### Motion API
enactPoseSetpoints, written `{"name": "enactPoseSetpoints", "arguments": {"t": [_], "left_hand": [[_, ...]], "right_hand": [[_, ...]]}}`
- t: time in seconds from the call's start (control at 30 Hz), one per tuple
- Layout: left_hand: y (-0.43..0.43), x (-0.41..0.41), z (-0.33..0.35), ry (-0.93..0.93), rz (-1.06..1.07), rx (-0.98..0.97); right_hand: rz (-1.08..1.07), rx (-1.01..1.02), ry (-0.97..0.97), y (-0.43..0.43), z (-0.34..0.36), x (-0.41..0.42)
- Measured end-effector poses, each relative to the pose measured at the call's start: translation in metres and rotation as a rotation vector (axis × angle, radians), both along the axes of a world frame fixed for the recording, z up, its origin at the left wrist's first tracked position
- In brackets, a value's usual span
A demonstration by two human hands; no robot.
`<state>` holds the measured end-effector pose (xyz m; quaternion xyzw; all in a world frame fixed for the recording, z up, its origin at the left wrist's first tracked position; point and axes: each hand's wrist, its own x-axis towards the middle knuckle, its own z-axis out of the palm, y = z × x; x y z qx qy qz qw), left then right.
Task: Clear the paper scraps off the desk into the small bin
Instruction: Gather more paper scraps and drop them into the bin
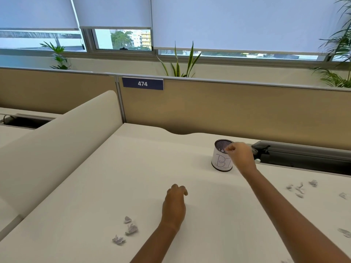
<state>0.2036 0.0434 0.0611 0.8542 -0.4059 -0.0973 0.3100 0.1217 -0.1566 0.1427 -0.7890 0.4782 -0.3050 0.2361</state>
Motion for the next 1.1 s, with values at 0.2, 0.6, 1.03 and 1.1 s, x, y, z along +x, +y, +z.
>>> {"name": "enactPoseSetpoints", "arguments": {"t": [0.2,0.6,1.03,1.1], "left_hand": [[-0.046,-0.001,0.023,-0.005,-0.046,-0.080],[-0.163,-0.015,0.066,0.006,-0.121,-0.239],[-0.186,-0.015,0.054,-0.089,-0.352,-0.116],[-0.166,-0.018,0.040,-0.159,-0.368,-0.092]], "right_hand": [[0.074,-0.046,0.079,-0.043,0.012,0.024],[0.001,-0.081,-0.274,-0.012,-0.048,-0.040],[0.095,0.162,-0.187,0.041,-0.113,-0.084],[0.111,0.181,-0.171,0.051,-0.112,-0.083]]}}
